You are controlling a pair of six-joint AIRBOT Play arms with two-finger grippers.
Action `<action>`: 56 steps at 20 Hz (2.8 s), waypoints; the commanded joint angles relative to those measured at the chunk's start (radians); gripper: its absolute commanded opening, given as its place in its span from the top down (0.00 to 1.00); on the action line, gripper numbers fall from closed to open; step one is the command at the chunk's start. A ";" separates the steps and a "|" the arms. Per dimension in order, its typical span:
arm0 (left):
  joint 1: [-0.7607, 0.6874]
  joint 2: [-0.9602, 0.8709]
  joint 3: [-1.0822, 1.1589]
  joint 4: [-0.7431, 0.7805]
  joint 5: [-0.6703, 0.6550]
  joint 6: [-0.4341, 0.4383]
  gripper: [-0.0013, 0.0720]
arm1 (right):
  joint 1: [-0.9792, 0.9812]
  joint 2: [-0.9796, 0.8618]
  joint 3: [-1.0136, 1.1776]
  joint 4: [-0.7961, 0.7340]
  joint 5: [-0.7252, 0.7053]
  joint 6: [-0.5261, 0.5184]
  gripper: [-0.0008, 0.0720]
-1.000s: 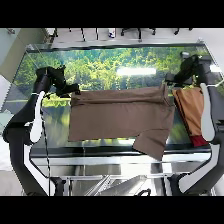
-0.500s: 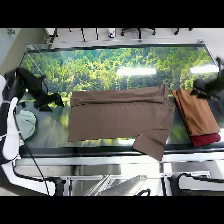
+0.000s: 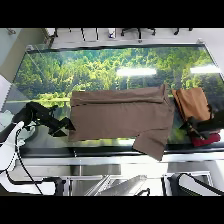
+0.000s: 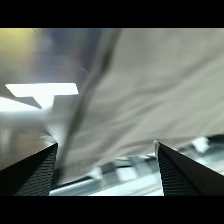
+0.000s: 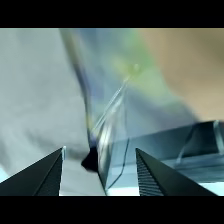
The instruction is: Fold the shirts.
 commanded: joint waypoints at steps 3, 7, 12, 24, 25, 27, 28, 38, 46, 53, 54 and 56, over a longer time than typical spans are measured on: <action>-0.048 -0.007 -0.048 -0.079 -0.157 0.046 0.23 | 0.031 -0.002 -0.190 0.048 0.153 -0.045 0.29; -0.087 -0.007 -0.048 -0.079 -0.225 0.046 0.34 | 0.120 -0.060 -0.194 0.121 0.207 -0.056 0.29; -0.087 -0.007 -0.049 -0.077 -0.205 0.046 0.82 | 0.273 -0.148 -0.193 0.161 0.223 -0.070 0.31; -0.013 0.117 -0.106 0.227 -0.095 -0.112 0.96 | 0.291 0.028 -0.211 -0.195 0.137 0.182 0.95; 0.017 0.150 -0.120 0.233 -0.092 -0.112 0.96 | 0.291 0.061 -0.215 -0.216 0.112 0.198 0.95; 0.069 0.193 -0.129 0.231 -0.091 -0.112 0.96 | 0.295 0.127 -0.217 -0.212 0.082 0.205 0.95; 0.081 0.207 -0.129 0.231 -0.091 -0.111 0.96 | 0.301 0.161 -0.216 -0.192 0.088 0.204 0.95; 0.009 0.171 0.165 0.229 -0.101 -0.118 0.96 | 0.454 0.017 0.146 0.121 0.356 0.046 0.95; -0.006 -0.136 0.488 0.193 -0.069 -0.140 0.96 | 0.505 -0.367 0.453 0.121 0.433 0.037 0.95; -0.013 -0.342 0.651 0.121 -0.014 -0.140 0.95 | 0.518 -0.464 0.463 0.122 0.494 -0.001 0.94; -0.013 -0.354 0.668 0.101 -0.007 -0.140 0.94 | 0.516 -0.464 0.475 0.122 0.468 -0.002 0.93; -0.013 -0.365 0.705 0.069 0.011 -0.140 0.26 | 0.507 -0.464 0.513 0.121 0.393 -0.014 0.67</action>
